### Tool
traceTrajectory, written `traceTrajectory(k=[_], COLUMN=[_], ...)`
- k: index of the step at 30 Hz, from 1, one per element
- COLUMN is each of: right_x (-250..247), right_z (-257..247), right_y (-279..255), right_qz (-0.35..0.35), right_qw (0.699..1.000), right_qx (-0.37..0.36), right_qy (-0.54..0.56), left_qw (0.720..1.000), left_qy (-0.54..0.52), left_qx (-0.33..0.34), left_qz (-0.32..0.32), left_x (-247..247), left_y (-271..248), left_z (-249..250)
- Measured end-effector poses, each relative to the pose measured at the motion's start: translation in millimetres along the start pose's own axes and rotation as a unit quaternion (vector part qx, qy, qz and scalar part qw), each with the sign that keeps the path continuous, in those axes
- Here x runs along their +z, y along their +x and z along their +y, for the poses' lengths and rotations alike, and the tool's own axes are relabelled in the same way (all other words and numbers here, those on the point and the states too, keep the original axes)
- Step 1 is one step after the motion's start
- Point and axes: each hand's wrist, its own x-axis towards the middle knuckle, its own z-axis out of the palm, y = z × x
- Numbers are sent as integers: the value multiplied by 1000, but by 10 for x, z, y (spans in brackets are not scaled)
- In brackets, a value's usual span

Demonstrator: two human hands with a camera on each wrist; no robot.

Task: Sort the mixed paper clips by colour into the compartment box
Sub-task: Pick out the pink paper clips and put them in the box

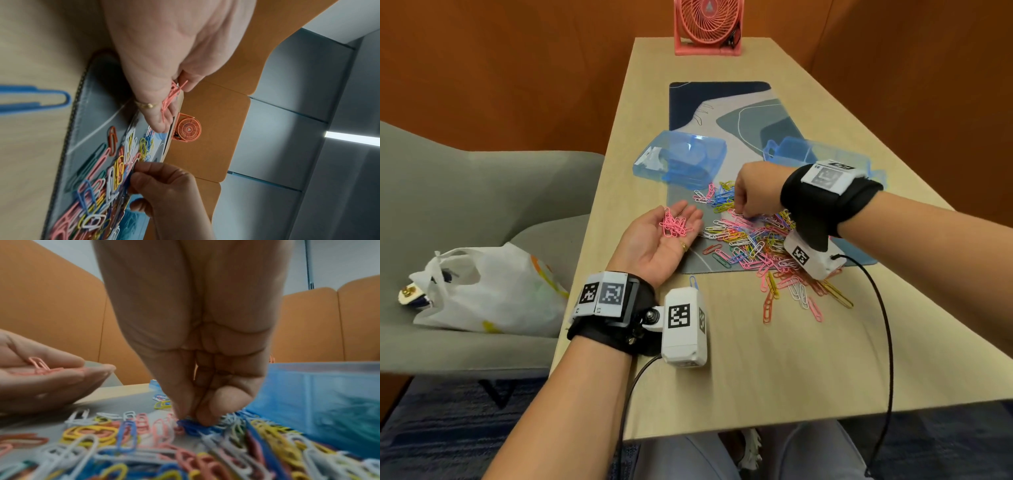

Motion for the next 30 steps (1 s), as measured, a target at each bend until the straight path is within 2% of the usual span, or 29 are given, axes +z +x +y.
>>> traceTrajectory(k=[3,6,11,19,24,30], right_x=[-3,-21,6,15,-43,31], right_z=[60,82,57,91,39,-43], right_y=[-18,-41,-98,-121,-100,-36], right_qz=[3,3,-42,-42,-9,-50], right_qw=[999,1000,999,999,998,996], right_qx=[9,3,9,9,2,-8], right_qy=[-34,-22,-5,19,64,70], left_qw=[1000,1000,1000,1000,1000,1000], left_qy=[-2,-9,-20,-11,-2,-5], left_qx=[6,14,12,14,8,5], left_qz=[8,9,-7,-10,-11,-9], left_x=[13,78,216,186,152,130], left_y=[2,-8,3,93,99,115], left_z=[-2,-6,-38,-63,-91,-106])
